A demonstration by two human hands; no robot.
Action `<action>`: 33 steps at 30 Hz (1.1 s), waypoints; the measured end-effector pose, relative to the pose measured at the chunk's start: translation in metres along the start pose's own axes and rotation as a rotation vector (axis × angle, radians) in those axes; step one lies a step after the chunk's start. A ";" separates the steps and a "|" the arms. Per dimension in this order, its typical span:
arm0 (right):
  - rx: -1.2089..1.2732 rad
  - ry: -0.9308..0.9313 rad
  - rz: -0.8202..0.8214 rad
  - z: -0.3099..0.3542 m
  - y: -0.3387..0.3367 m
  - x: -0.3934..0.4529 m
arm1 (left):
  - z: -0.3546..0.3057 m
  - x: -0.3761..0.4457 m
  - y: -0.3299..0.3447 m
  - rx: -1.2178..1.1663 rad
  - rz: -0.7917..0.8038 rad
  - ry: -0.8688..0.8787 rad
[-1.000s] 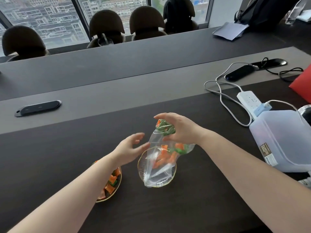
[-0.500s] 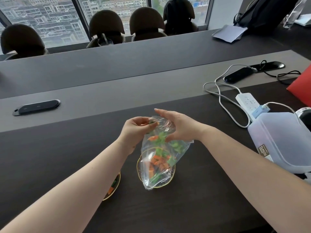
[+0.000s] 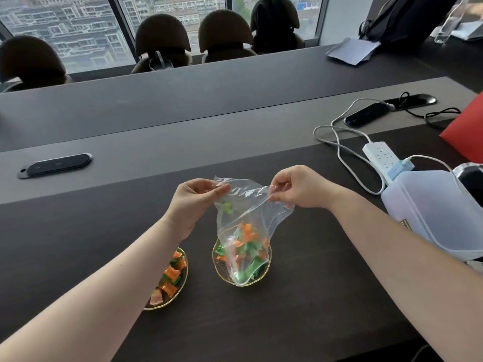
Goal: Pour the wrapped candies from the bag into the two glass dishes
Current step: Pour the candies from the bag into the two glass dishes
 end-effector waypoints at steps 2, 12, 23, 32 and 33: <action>0.013 -0.021 -0.008 0.006 -0.003 -0.001 | -0.002 -0.002 -0.001 -0.010 0.008 0.003; 0.017 -0.056 -0.024 0.026 -0.006 -0.007 | -0.010 -0.016 -0.014 0.001 0.055 0.005; -0.012 -0.107 -0.085 0.054 -0.021 -0.007 | -0.032 -0.022 -0.024 -0.051 0.129 0.064; 0.111 -0.162 -0.114 0.095 -0.019 0.011 | -0.068 -0.033 -0.064 -0.097 0.057 0.147; 0.125 -0.175 -0.117 0.104 -0.019 0.016 | -0.075 -0.035 -0.073 -0.099 0.049 0.161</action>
Point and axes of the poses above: each hand's wrist, its own x-axis towards the middle knuckle, its own y-axis out of the palm, z = x × y, the point moved 2 cm from there along x, towards the middle knuckle, and after that the axes turned 14 degrees about -x, right-handed, at the moved point
